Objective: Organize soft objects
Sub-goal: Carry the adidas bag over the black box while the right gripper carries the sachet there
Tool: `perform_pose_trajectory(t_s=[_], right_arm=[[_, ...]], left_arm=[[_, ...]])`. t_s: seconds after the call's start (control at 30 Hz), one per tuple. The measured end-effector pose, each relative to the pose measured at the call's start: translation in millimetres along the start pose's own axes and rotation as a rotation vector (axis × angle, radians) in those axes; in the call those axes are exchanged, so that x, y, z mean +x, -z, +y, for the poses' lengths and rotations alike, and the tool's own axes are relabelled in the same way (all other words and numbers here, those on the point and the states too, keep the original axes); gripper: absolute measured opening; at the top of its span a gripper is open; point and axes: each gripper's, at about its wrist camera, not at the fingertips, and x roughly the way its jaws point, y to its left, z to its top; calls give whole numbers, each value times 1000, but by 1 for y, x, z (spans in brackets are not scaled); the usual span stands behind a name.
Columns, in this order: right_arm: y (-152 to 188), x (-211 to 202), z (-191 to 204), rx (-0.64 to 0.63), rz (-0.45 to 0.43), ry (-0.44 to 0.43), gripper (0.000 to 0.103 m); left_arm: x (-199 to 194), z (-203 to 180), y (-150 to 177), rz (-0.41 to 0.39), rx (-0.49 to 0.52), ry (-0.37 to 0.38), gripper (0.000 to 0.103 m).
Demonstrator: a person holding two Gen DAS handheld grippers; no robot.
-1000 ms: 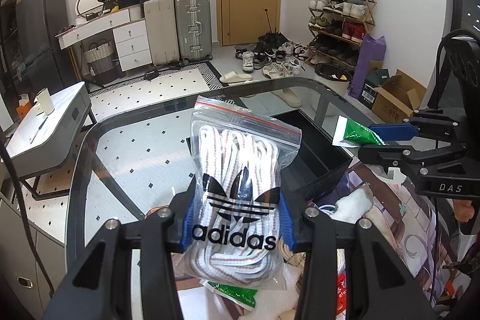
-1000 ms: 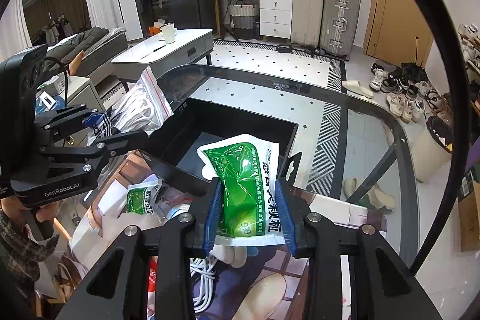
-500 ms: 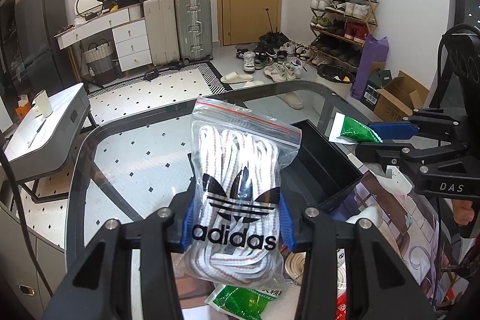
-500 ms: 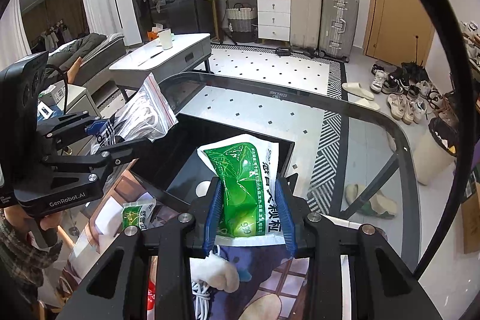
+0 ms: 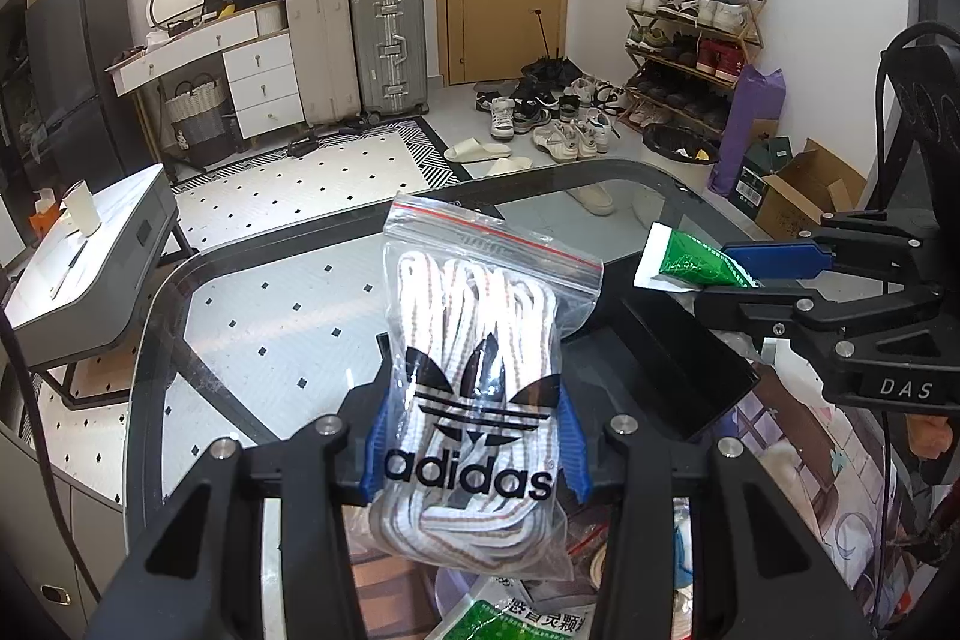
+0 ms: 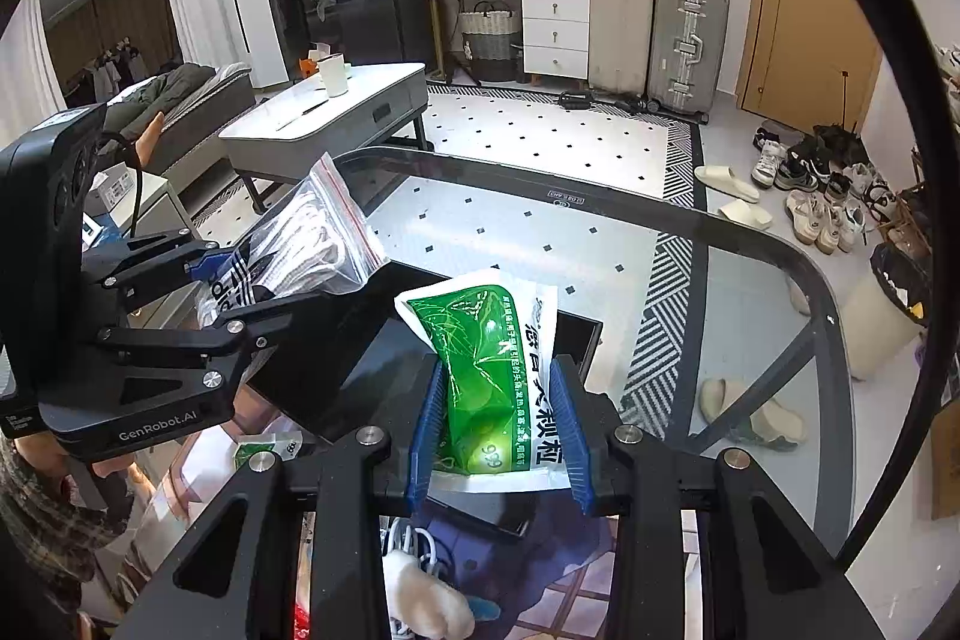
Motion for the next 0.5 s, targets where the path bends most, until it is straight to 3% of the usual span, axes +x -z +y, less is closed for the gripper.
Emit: perform_pose_trajectory(t_s=[0.5], right_arm=[[-7, 22, -10, 20, 14, -26, 36]], left_arm=[[27, -1, -11, 33, -4, 29, 43]])
